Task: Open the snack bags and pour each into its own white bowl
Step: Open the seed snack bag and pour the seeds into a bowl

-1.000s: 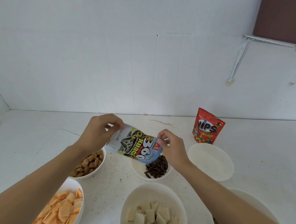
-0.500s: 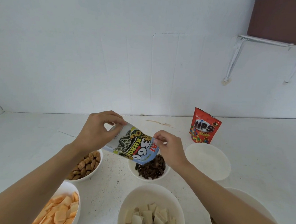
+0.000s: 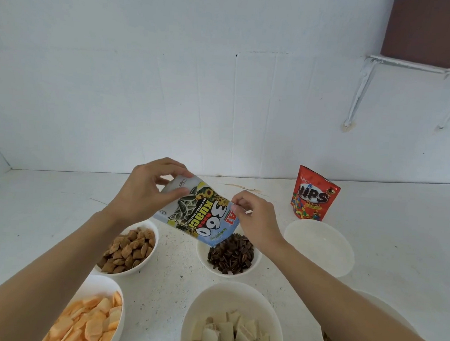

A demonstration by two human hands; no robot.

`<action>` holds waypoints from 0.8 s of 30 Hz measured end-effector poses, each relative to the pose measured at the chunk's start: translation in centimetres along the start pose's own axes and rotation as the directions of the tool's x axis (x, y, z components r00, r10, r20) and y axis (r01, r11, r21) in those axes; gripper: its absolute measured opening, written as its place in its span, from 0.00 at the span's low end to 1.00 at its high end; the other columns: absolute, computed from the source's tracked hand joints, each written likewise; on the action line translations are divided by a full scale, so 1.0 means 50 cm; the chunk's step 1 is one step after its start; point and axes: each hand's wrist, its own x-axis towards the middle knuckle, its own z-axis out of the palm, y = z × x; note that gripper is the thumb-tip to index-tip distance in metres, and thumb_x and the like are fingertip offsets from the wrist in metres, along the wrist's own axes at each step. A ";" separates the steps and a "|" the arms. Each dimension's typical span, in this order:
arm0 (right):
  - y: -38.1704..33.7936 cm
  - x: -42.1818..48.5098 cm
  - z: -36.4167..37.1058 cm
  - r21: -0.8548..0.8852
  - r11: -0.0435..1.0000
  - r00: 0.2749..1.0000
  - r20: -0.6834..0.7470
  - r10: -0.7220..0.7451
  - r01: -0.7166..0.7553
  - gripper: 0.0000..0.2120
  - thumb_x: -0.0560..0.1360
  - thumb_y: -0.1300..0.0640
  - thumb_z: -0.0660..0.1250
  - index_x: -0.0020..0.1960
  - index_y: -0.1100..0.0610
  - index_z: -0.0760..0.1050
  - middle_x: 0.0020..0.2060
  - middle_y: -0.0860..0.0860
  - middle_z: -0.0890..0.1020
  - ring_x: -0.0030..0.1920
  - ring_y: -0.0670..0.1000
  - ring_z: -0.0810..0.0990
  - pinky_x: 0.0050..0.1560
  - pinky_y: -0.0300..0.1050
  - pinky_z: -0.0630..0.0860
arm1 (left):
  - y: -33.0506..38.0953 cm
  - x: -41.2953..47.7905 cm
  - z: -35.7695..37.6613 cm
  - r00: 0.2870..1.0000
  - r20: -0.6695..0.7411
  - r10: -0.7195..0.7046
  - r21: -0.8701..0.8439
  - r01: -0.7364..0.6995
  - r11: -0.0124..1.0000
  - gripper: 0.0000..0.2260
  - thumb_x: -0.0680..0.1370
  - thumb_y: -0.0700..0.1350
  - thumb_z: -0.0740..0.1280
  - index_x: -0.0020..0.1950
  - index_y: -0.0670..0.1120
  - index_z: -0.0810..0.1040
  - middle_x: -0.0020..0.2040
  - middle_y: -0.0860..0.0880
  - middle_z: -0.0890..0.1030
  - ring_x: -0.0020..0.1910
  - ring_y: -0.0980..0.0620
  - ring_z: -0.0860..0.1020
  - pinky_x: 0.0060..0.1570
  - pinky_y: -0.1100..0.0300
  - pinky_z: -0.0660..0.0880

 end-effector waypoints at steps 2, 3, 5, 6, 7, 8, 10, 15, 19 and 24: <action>-0.004 0.003 -0.002 -0.007 1.000 1.000 -0.001 -0.014 0.014 0.03 0.78 0.62 0.69 0.45 0.59 0.79 0.38 0.48 0.82 0.41 0.36 0.79 0.38 0.29 0.74 | 0.002 0.003 -0.002 1.000 -0.003 0.007 -0.012 -0.007 1.000 0.10 0.74 0.41 0.76 0.54 0.47 0.85 0.54 0.53 0.82 0.55 0.54 0.80 0.48 0.64 0.80; -0.004 0.003 -0.003 -0.013 1.000 1.000 0.004 -0.013 0.013 0.03 0.77 0.62 0.69 0.45 0.59 0.79 0.38 0.48 0.82 0.41 0.35 0.79 0.39 0.28 0.74 | 0.002 0.005 -0.001 1.000 -0.001 0.010 -0.016 -0.010 1.000 0.10 0.74 0.40 0.76 0.54 0.47 0.85 0.54 0.53 0.82 0.55 0.53 0.80 0.49 0.64 0.80; -0.002 0.003 -0.004 -0.032 0.999 1.000 0.024 -0.001 0.002 0.02 0.77 0.63 0.69 0.45 0.59 0.79 0.37 0.48 0.82 0.40 0.34 0.78 0.39 0.27 0.73 | 0.001 0.005 0.002 1.000 0.004 0.017 -0.014 -0.017 1.000 0.10 0.74 0.40 0.76 0.54 0.46 0.85 0.54 0.53 0.82 0.55 0.54 0.80 0.49 0.63 0.80; 0.001 0.002 -0.004 -0.042 0.999 0.999 0.032 0.005 -0.004 0.02 0.76 0.64 0.70 0.45 0.59 0.79 0.37 0.48 0.82 0.40 0.33 0.78 0.39 0.26 0.73 | 0.000 0.005 0.004 1.000 0.009 0.021 -0.010 -0.021 1.000 0.10 0.74 0.40 0.75 0.54 0.47 0.85 0.54 0.53 0.82 0.55 0.54 0.80 0.49 0.62 0.80; 0.004 0.000 -0.004 -0.050 0.999 0.999 0.037 0.012 -0.010 0.02 0.76 0.64 0.70 0.45 0.59 0.79 0.37 0.48 0.82 0.39 0.33 0.78 0.40 0.26 0.73 | -0.002 0.004 0.007 1.000 0.016 0.024 -0.009 -0.024 1.000 0.10 0.74 0.40 0.75 0.55 0.47 0.85 0.54 0.53 0.82 0.55 0.54 0.80 0.49 0.61 0.80; 0.007 -0.001 -0.004 -0.058 0.998 0.999 0.041 0.018 -0.016 0.03 0.76 0.64 0.70 0.45 0.58 0.79 0.36 0.48 0.82 0.39 0.33 0.78 0.40 0.26 0.73 | -0.004 0.003 0.011 0.999 0.024 0.025 -0.010 -0.025 1.000 0.10 0.75 0.40 0.75 0.55 0.47 0.85 0.54 0.53 0.82 0.56 0.53 0.80 0.49 0.61 0.80; 0.015 -0.006 -0.005 -0.070 0.997 0.998 0.049 0.033 -0.030 0.03 0.76 0.63 0.70 0.44 0.58 0.78 0.36 0.49 0.82 0.39 0.34 0.78 0.40 0.27 0.74 | -0.009 -0.001 0.020 0.999 0.040 0.018 -0.018 -0.017 1.000 0.10 0.75 0.42 0.75 0.55 0.48 0.84 0.54 0.54 0.82 0.56 0.53 0.80 0.48 0.58 0.81; 0.025 -0.007 -0.009 -0.095 0.994 0.996 0.063 0.057 -0.051 0.03 0.77 0.62 0.69 0.44 0.58 0.77 0.35 0.47 0.81 0.38 0.36 0.78 0.39 0.29 0.74 | -0.016 -0.006 0.030 0.994 0.104 0.016 -0.025 -0.014 1.000 0.13 0.76 0.42 0.73 0.60 0.50 0.81 0.58 0.56 0.79 0.60 0.54 0.78 0.47 0.58 0.82; 0.006 0.003 -0.021 -0.060 0.998 0.998 0.047 0.034 -0.031 0.03 0.78 0.59 0.69 0.46 0.56 0.75 0.39 0.46 0.80 0.42 0.38 0.79 0.38 0.27 0.73 | 0.000 0.019 0.018 0.977 0.169 0.132 0.012 -0.136 0.991 0.15 0.79 0.41 0.70 0.66 0.48 0.77 0.63 0.54 0.76 0.64 0.52 0.75 0.51 0.66 0.78; -0.007 0.000 -0.029 -0.060 0.998 0.996 0.084 -0.009 0.014 0.03 0.80 0.53 0.66 0.50 0.51 0.73 0.42 0.46 0.81 0.42 0.40 0.80 0.38 0.32 0.76 | 0.025 0.050 0.021 0.980 0.114 0.160 0.042 -0.166 0.985 0.13 0.77 0.38 0.72 0.61 0.47 0.79 0.58 0.52 0.76 0.57 0.56 0.77 0.49 0.69 0.77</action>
